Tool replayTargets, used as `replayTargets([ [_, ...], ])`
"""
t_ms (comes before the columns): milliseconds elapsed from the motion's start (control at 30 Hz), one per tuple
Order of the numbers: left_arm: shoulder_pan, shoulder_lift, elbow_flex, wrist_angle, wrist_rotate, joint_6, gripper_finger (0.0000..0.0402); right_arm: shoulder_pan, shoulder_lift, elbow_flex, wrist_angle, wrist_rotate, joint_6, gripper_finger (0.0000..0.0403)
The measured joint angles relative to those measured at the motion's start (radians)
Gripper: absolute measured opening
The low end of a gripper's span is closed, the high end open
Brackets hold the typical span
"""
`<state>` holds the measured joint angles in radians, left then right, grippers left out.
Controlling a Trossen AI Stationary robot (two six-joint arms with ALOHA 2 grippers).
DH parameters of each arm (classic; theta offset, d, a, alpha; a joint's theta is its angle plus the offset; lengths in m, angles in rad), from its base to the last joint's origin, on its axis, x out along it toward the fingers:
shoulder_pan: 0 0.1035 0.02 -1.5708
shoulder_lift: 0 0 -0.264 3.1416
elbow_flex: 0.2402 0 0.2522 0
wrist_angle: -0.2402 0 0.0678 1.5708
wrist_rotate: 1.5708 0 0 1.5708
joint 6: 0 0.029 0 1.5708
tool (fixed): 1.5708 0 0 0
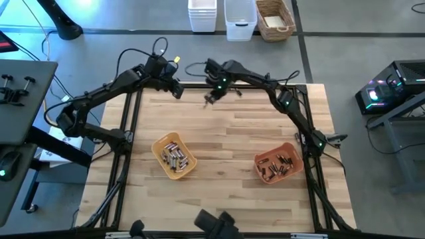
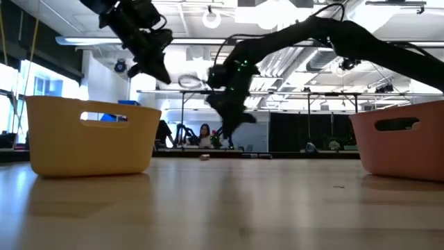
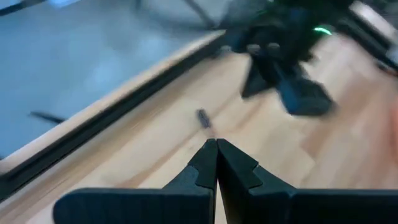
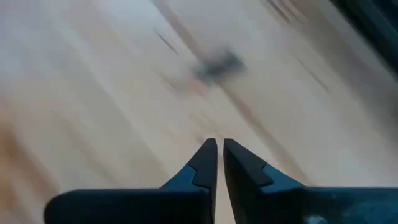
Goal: Sort batteries
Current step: Put the black battery into the orange bin
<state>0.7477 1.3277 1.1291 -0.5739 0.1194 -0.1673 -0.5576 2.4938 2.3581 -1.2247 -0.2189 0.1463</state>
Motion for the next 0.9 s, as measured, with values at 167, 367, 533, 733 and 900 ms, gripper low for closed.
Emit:
replayTargets([
  [167, 0.06, -0.001, -0.001, -0.007, -0.052, -0.035, 0.0, 0.035, 0.025, -0.002, 0.316, -0.104, 0.395, 0.0024],
  [367, 0.17, 0.174, -0.042, -0.017, -0.038, 0.015, 0.0, 0.033, 0.012, -0.003, 0.492, -0.076, 0.55, 0.0011],
  [533, 0.186, 0.367, -0.036, 0.075, -0.02, 0.021, 0.0, -0.063, -0.145, -0.001, 0.368, 0.046, 0.45, 0.0003],
  [733, 0.146, 0.55, 0.036, 0.126, -0.053, 0.022, 0.0, -0.125, -0.341, -0.003, 0.26, 0.155, 0.386, 0.0001],
  [900, 0.109, 0.667, 0.116, 0.137, -0.098, 0.023, 0.0, -0.124, -0.475, -0.001, 0.243, 0.247, 0.36, 0.0],
])
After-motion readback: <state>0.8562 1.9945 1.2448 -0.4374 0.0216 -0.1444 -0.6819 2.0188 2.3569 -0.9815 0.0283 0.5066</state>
